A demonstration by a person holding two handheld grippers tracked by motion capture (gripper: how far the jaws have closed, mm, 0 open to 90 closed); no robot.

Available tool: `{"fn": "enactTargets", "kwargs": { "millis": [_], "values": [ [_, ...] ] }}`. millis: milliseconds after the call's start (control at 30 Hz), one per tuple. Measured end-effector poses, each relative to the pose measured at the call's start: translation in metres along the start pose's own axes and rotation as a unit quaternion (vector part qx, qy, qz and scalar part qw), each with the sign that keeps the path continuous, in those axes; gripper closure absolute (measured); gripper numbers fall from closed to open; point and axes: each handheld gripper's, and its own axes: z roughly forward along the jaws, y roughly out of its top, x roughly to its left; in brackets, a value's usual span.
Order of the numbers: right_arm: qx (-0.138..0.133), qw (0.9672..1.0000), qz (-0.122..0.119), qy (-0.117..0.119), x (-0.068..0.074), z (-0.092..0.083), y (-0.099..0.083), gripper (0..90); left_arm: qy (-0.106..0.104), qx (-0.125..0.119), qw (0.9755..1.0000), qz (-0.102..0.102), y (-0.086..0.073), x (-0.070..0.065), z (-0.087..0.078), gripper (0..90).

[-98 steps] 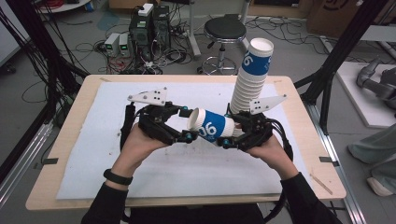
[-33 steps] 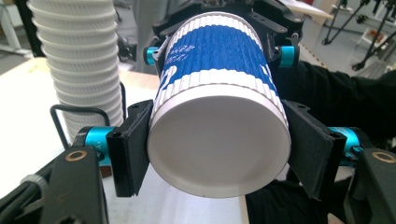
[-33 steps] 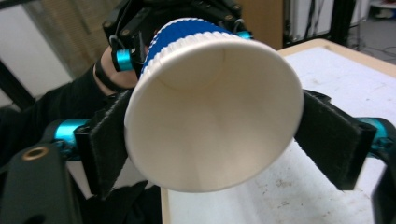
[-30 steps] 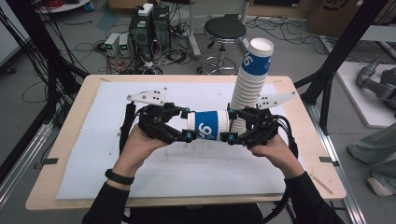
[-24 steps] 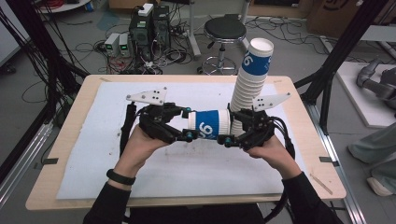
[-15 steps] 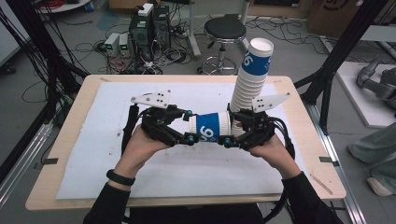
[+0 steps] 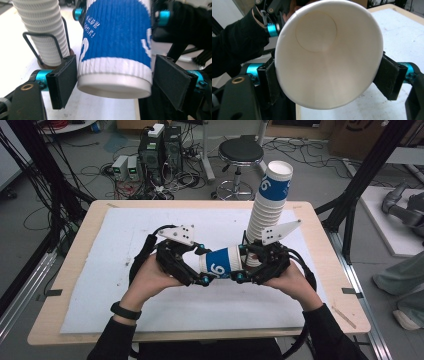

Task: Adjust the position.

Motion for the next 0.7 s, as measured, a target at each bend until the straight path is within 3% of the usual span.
{"fn": "enactTargets", "kwargs": {
  "millis": [100,300,567,700],
  "values": [
    [0.0,1.0,-0.003,0.0,0.001,0.0,0.001,20.0,-0.003,0.008,0.9999,0.005,0.0,0.0,0.003,28.4],
    [-0.031,0.9995,0.009,0.002,0.001,-0.004,0.002,16.9,-0.012,-0.028,0.9995,0.006,0.0,0.003,-0.002,28.7],
    [-0.059,0.9979,0.026,-0.003,0.001,-0.011,0.002,16.9,-0.012,-0.076,0.997,-0.002,-0.003,0.006,-0.013,29.3],
    [-0.075,0.9966,0.031,0.016,0.0,-0.01,0.002,16.9,-0.016,-0.09,0.9958,-0.001,-0.002,0.005,-0.013,29.3]
  ]
}}
